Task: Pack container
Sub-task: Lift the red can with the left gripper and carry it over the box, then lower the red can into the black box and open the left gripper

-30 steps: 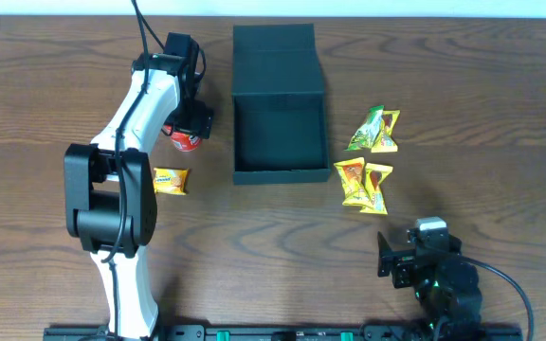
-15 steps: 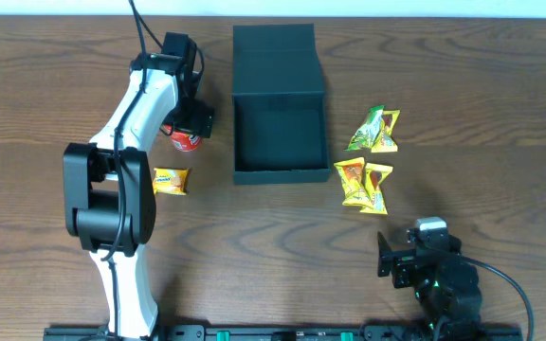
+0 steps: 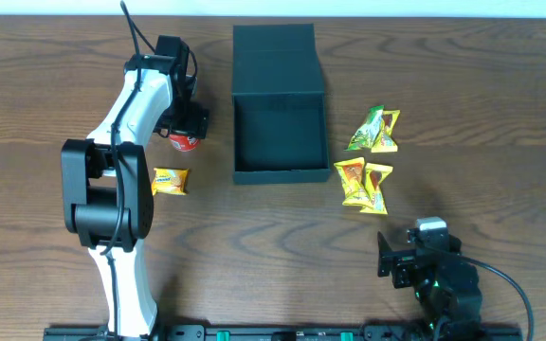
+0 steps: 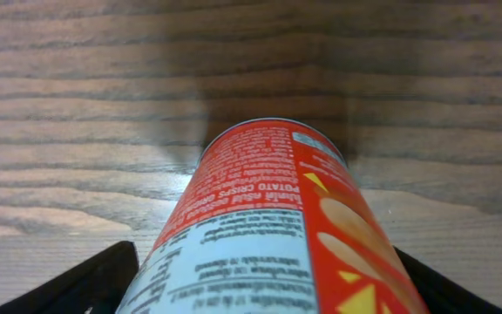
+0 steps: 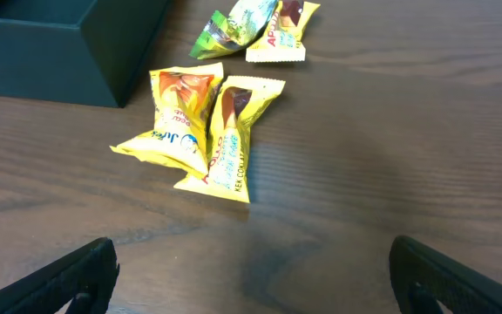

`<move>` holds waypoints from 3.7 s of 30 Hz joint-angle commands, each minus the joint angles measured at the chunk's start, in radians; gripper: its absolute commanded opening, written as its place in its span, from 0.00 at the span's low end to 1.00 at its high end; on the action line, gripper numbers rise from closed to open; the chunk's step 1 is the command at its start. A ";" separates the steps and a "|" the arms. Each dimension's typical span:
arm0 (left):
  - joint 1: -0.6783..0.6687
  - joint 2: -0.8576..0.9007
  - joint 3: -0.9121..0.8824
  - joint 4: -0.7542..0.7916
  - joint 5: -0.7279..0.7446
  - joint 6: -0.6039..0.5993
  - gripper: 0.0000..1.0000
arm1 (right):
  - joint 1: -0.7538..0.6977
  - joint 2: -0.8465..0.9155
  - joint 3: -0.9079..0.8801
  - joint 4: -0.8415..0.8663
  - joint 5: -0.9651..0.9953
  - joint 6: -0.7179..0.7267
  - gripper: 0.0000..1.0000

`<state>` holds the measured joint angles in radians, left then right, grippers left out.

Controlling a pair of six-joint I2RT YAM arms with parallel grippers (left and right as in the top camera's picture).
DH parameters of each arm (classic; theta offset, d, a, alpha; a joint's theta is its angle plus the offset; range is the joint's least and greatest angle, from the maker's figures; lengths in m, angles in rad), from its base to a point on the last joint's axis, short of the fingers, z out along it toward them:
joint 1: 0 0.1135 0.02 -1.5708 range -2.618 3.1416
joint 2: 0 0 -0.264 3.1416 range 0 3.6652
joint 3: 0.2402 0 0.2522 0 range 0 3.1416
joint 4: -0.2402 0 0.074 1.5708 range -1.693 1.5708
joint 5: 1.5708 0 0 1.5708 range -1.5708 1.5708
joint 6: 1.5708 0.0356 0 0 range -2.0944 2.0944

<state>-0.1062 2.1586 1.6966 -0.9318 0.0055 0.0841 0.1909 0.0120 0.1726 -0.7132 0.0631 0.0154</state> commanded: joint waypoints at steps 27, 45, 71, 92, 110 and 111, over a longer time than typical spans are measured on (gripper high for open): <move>0.003 0.011 0.026 -0.006 0.026 -0.074 0.67 | -0.008 -0.006 -0.012 -0.001 0.003 0.010 0.99; 0.220 0.006 0.285 0.224 1.078 -0.488 0.66 | -0.008 -0.006 -0.012 -0.001 0.003 0.011 0.99; -0.097 0.161 0.269 0.412 1.323 -1.099 0.57 | -0.008 -0.006 -0.012 -0.001 0.003 0.011 0.99; -0.200 0.175 0.269 0.457 1.125 -1.323 0.47 | -0.008 -0.006 -0.012 -0.001 0.003 0.011 0.99; -0.197 0.174 0.269 0.416 1.187 -1.334 0.25 | -0.008 -0.006 -0.012 -0.001 0.003 0.011 0.99; -0.194 0.173 0.269 0.417 1.198 -1.332 0.25 | -0.008 -0.006 -0.012 -0.001 0.003 0.011 0.99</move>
<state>-0.3107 2.3425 1.9636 -0.5159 1.1534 -1.2385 0.1909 0.0120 0.1726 -0.7128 0.0631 0.0154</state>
